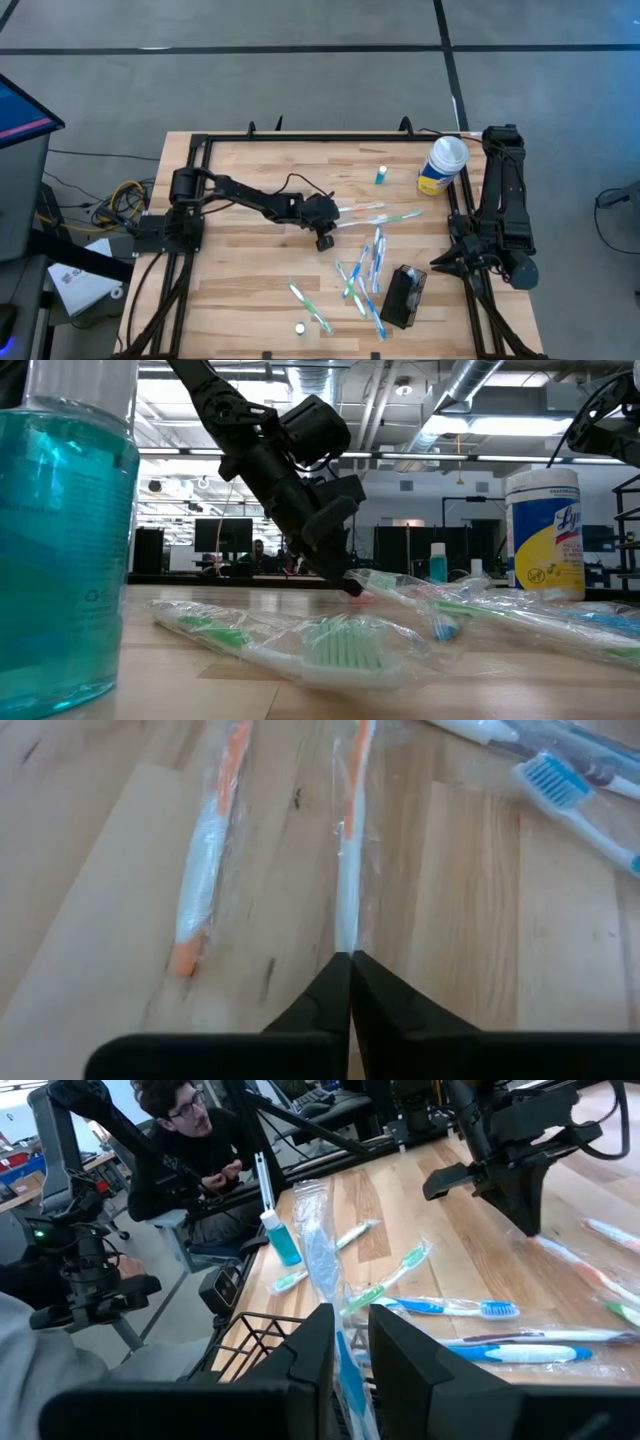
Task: Pick & Place toothbrushing station
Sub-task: Put the orange toothbrush into the black wire organizer
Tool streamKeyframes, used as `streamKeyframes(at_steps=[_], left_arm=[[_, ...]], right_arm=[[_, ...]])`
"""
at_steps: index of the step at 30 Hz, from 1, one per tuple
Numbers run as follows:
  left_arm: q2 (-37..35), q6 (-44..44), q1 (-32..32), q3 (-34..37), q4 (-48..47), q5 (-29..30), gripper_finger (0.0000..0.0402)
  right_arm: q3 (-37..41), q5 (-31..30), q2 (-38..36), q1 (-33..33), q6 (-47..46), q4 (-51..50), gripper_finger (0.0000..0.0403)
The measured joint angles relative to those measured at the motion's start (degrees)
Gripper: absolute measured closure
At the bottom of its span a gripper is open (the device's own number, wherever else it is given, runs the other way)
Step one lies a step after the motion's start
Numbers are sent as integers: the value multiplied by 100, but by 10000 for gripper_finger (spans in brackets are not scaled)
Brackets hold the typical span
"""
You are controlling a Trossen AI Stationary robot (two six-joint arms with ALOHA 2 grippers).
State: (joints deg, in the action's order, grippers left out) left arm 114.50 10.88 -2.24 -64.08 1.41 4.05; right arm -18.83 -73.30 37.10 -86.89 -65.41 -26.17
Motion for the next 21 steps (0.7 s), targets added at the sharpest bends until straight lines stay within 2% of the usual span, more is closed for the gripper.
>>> streamKeyframes(at_steps=[10,21], left_arm=[[-262,-11,0,5,2,110,401],[-1150,-153,173,0,63,472,401]], right_arm=[[-2,-2,0,4,2,-6,345],[-2,-20,0,5,155,-2,345]])
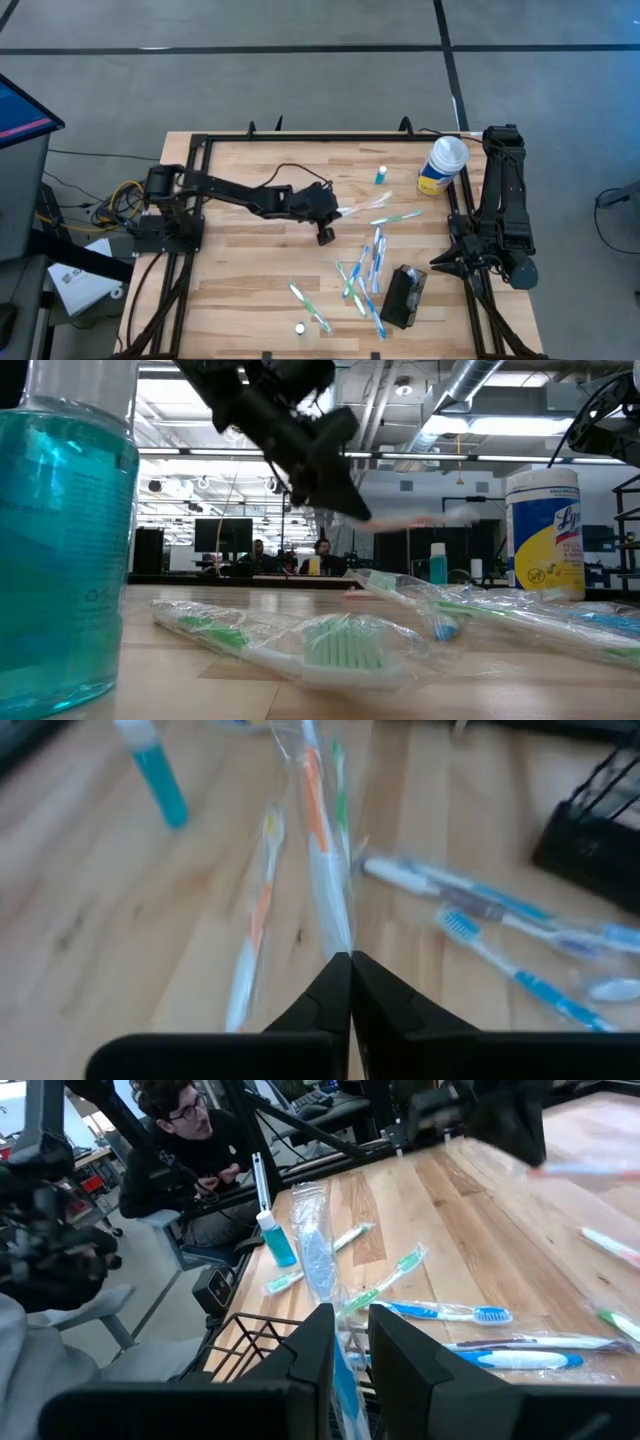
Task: Pick & Place toothbrushing station
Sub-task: Put the orange toothbrush into the black wire organizer
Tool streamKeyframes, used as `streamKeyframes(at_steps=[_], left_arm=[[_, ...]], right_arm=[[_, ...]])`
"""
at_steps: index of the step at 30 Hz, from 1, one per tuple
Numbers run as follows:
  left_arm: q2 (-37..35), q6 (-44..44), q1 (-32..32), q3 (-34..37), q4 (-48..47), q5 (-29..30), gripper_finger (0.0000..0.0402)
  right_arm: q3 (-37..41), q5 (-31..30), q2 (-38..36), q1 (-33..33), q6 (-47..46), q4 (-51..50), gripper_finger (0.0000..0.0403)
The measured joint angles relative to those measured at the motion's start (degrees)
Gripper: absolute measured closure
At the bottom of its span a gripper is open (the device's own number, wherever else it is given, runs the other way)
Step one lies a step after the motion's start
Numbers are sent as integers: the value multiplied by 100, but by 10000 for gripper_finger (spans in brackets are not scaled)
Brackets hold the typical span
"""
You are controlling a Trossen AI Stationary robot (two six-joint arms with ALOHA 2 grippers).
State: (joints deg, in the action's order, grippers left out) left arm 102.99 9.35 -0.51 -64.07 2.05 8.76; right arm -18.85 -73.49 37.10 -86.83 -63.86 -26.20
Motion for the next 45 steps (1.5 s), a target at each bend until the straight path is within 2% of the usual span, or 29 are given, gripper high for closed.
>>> streamKeyframes(at_steps=[4,10,17,27,37,45], left_arm=[[-362,-53,129,0,65,171,401],[-712,-288,292,0,301,239,401],[-677,-501,433,-10,1493,100,401],[-652,-724,527,0,2134,-95,401],[-652,-786,610,0,2181,-119,401],[-652,-912,663,0,2347,-115,401]], right_arm=[[0,-161,0,0,79,2,345],[0,-841,0,1,444,68,345],[0,-1630,-2,3,599,159,345],[0,-1655,-2,746,732,225,345],[-237,-1656,-10,1428,2005,914,339],[-715,-1656,-10,1720,2652,900,304]])
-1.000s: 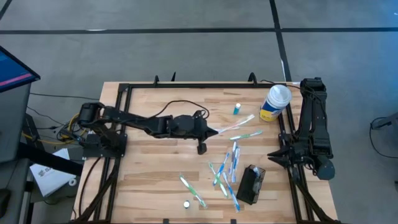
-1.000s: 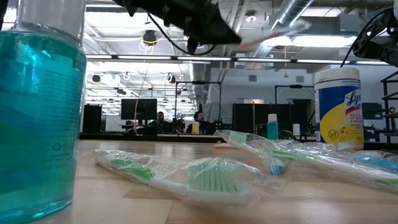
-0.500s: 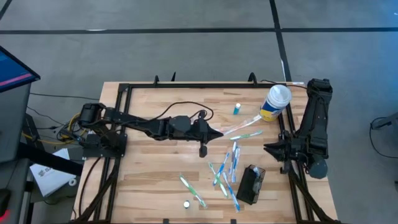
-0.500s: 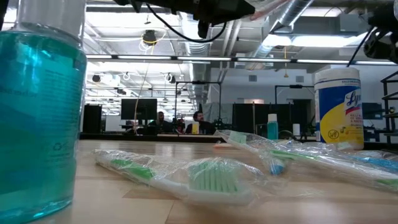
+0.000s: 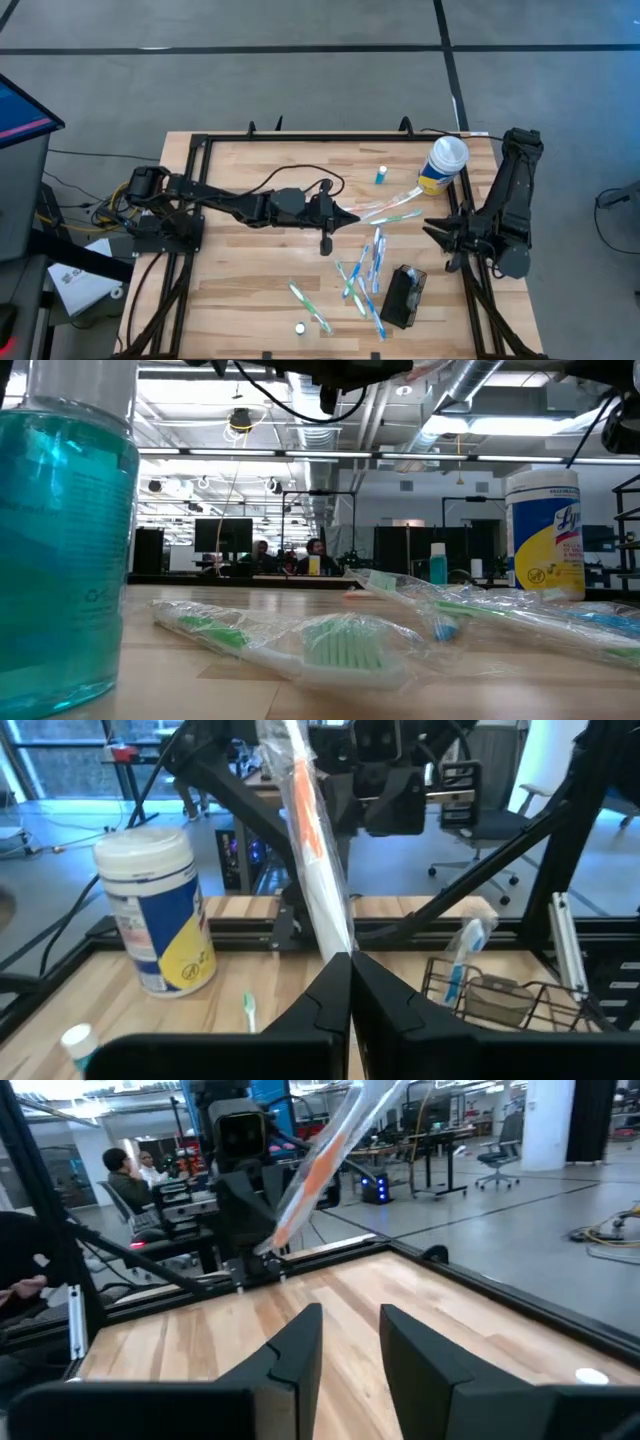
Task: Pick & Place toothbrushing station
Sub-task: Put the orange toothbrush into the black wire organizer
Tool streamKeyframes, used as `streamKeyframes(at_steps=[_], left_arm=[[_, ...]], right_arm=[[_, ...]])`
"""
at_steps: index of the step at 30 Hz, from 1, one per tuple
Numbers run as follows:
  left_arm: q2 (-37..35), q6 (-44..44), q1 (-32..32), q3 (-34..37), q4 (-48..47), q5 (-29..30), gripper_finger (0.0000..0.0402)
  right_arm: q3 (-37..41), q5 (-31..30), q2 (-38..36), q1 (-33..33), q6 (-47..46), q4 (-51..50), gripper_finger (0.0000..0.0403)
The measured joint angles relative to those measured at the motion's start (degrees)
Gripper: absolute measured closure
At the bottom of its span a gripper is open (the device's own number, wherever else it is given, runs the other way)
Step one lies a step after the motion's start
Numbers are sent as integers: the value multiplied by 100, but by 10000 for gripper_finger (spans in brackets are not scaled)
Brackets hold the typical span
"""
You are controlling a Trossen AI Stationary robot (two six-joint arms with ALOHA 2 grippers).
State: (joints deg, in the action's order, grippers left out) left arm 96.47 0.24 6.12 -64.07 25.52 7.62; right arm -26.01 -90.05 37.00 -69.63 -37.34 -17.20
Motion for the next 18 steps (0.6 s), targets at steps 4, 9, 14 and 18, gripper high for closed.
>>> streamKeyframes(at_steps=[4,9,14,18], left_arm=[[0,-33,34,0,73,0,401],[0,-164,71,0,201,0,401],[0,-233,89,0,331,1,401],[0,-301,89,0,437,0,401]], right_arm=[[-149,1,1,122,50,-8,280],[-410,1,5,241,388,7,252],[-744,144,8,356,759,20,234],[-988,403,20,490,927,45,226]])
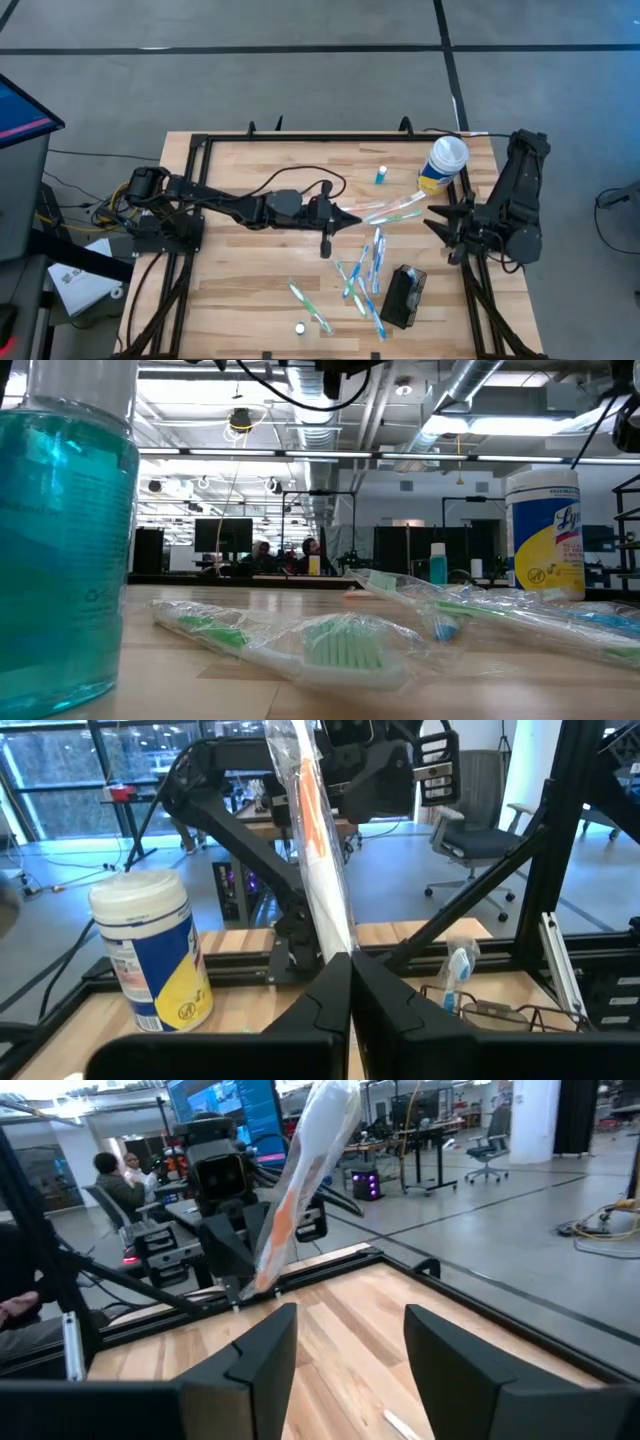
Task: Pick & Place toothbrushing station
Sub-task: Put the orange toothbrush into the black wire organizer
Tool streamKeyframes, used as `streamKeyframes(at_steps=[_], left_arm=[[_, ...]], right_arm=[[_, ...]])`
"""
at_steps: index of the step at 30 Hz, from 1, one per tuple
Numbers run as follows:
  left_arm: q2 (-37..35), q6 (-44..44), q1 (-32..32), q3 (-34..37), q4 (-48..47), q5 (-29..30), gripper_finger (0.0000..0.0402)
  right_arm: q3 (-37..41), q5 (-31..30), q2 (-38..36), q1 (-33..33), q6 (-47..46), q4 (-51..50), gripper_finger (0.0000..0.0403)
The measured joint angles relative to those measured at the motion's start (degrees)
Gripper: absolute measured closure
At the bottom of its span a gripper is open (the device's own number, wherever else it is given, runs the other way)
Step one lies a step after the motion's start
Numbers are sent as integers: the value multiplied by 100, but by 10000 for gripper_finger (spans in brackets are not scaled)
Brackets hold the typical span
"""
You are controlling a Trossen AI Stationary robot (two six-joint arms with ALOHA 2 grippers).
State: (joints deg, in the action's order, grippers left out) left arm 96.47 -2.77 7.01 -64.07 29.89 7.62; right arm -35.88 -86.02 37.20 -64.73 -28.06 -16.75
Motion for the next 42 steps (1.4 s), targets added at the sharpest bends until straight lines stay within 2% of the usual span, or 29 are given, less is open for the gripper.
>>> streamKeyframes(at_steps=[2,5,9,11,13,19,42], left_arm=[[0,-2,0,0,59,2,401],[0,-4,0,0,107,2,401],[0,-48,3,0,177,1,401],[0,-124,23,0,222,3,401],[0,-149,59,0,258,2,401],[0,-388,142,0,414,0,401],[109,-386,140,0,871,-15,401]], right_arm=[[-111,191,56,118,331,220,225],[-226,524,190,376,1323,1064,227],[-236,1525,261,791,2900,2610,233],[-238,1933,254,983,3365,3089,236],[-238,2052,248,1156,3612,3278,240],[-238,2621,245,1501,3594,3250,248],[-231,4054,520,2611,3509,3452,264]])
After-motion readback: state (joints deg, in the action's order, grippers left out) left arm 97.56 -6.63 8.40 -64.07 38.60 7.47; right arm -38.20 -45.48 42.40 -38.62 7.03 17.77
